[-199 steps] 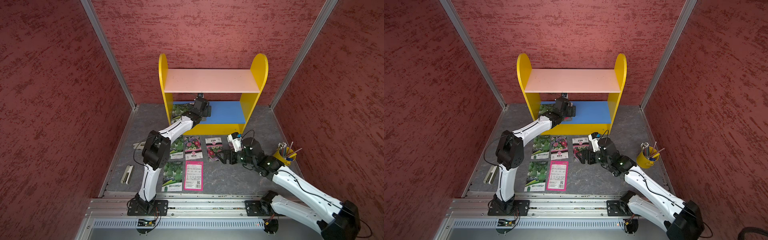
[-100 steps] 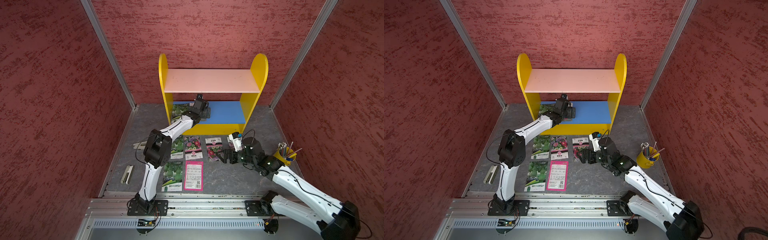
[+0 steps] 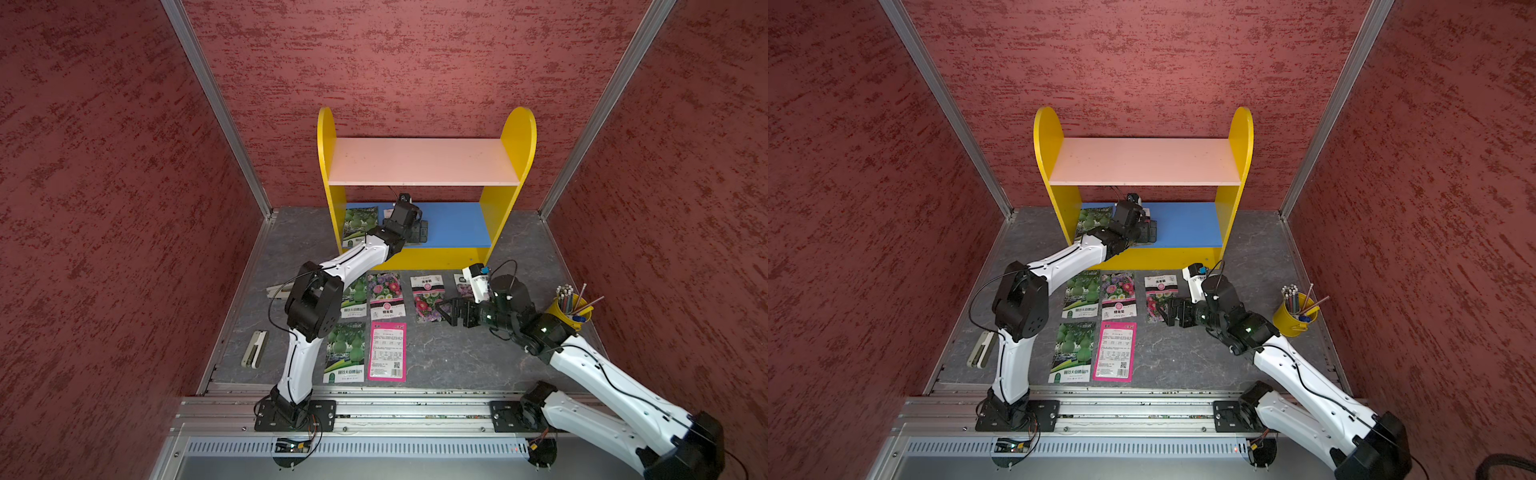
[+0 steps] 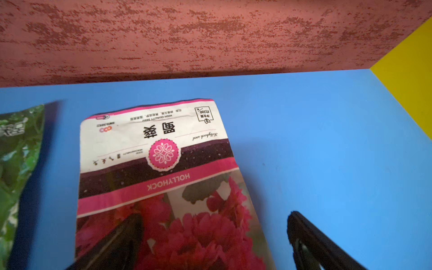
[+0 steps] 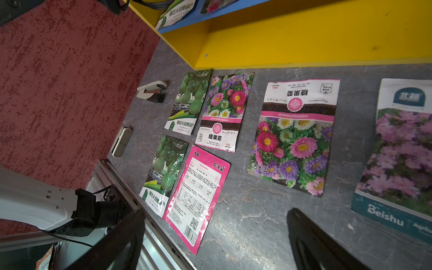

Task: Take the seed bag off the shelf
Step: Adjust the seed packet on the shelf.

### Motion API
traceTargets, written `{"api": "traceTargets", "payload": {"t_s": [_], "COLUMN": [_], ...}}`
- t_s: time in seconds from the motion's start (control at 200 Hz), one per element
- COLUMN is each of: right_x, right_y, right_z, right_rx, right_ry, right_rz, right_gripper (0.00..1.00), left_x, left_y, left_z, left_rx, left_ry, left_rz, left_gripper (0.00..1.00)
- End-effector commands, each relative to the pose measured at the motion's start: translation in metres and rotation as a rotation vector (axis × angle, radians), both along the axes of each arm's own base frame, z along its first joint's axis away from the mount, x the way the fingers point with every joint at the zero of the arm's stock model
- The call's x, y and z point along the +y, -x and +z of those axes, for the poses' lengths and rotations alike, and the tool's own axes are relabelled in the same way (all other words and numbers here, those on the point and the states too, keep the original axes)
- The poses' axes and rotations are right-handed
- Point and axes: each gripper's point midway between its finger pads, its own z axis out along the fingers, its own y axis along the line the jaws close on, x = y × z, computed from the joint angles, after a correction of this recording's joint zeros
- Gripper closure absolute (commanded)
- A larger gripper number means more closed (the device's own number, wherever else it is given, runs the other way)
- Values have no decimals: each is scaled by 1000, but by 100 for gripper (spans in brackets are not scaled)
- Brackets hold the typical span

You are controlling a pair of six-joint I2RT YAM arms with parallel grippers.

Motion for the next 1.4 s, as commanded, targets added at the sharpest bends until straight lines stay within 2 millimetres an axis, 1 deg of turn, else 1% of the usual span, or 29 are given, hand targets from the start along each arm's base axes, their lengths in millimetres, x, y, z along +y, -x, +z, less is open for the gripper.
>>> {"api": "traceTargets", "payload": {"t_s": [0.0,0.2,0.396,0.506,0.556,0.606,0.711,0.812,0.932,1.017,1.132,1.277,1.398], "right_x": [-7,-9,-9,-7,-4,0,6,6,4,2,-1,-3,-1], "right_y": [-3,-3,-5,-6,-8,-10,-21,-36,-56,-69,-85,-108,-129], "right_z": [-2,-1,1,6,11,14,22,28,31,29,25,23,21], "right_rx": [-16,-22,-28,-32,-31,-21,-12,1,24,39,48,48,50], "right_ry": [12,8,-4,-37,-69,-103,-173,-232,-297,-321,-343,-397,-447], "right_rz": [-24,-28,-29,-30,-26,-19,-35,-85,-153,-200,-256,-302,-325], "right_gripper": [2,2,2,3,2,2,3,3,4,4,4,5,6], "left_x": [-8,-4,7,8,5,2,-5,-9,-10,-5,5,18,28], "left_y": [28,42,43,38,36,33,29,30,38,47,60,84,103], "left_z": [-23,-26,-25,-13,-5,7,27,44,58,66,73,67,67], "left_rx": [112,121,116,93,75,40,-8,-33,-45,-55,-57,-28,-22], "left_ry": [19,13,-8,13,29,48,83,115,141,158,165,166,183], "left_rz": [-37,-33,-10,-13,-26,-39,-66,-93,-115,-119,-120,-122,-130], "left_gripper": [0,0,0,0,0,0,0,0,0,0,0,0,0]}}
